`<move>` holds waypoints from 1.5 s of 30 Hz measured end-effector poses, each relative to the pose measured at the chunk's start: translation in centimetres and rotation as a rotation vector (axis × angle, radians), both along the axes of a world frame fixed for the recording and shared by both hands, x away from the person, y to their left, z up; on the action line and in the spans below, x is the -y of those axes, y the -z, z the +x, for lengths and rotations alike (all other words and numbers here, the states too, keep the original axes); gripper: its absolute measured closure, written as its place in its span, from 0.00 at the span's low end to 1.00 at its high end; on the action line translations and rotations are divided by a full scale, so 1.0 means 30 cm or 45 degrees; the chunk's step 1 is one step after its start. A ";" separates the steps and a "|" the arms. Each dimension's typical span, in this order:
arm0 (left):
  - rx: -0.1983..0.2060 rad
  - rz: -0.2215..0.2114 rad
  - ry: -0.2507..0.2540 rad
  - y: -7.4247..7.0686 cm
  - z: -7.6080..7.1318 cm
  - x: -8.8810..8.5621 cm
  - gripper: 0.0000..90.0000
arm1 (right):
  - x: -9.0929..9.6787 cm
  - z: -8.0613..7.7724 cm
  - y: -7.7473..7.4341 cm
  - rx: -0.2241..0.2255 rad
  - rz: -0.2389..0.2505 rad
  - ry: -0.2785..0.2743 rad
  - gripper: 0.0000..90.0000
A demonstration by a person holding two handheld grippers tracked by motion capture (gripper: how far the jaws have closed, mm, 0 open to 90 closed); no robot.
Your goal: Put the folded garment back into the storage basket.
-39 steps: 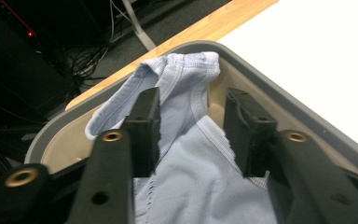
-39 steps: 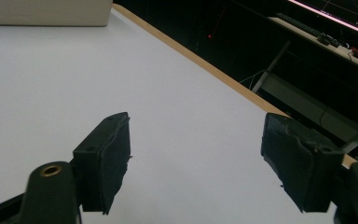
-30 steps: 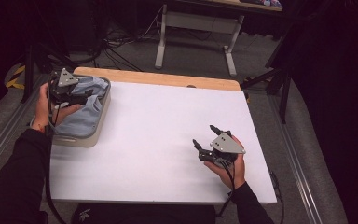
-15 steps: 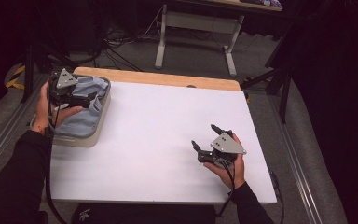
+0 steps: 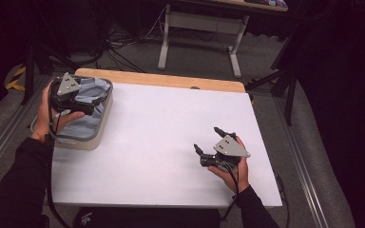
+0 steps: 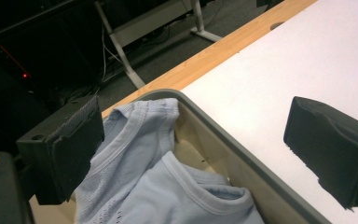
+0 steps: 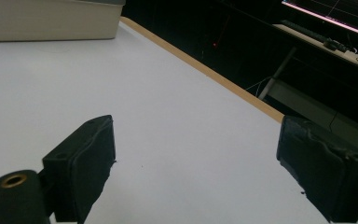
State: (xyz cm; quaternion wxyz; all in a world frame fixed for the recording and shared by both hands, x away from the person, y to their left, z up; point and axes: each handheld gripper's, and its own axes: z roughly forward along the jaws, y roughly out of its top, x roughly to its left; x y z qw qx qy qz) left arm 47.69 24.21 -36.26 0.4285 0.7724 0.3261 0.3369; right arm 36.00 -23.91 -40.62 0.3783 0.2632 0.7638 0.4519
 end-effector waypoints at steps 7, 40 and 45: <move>0.028 -0.010 0.008 0.004 -0.022 0.011 0.06 | -0.004 -0.001 0.001 0.000 -0.007 0.004 0.10; 0.149 -0.115 0.096 0.004 -0.135 0.074 0.05 | -0.010 -0.005 0.004 0.014 0.001 -0.004 0.09; 0.169 -0.127 0.133 -0.003 -0.150 0.093 0.05 | -0.012 -0.006 0.005 0.014 -0.003 -0.007 0.09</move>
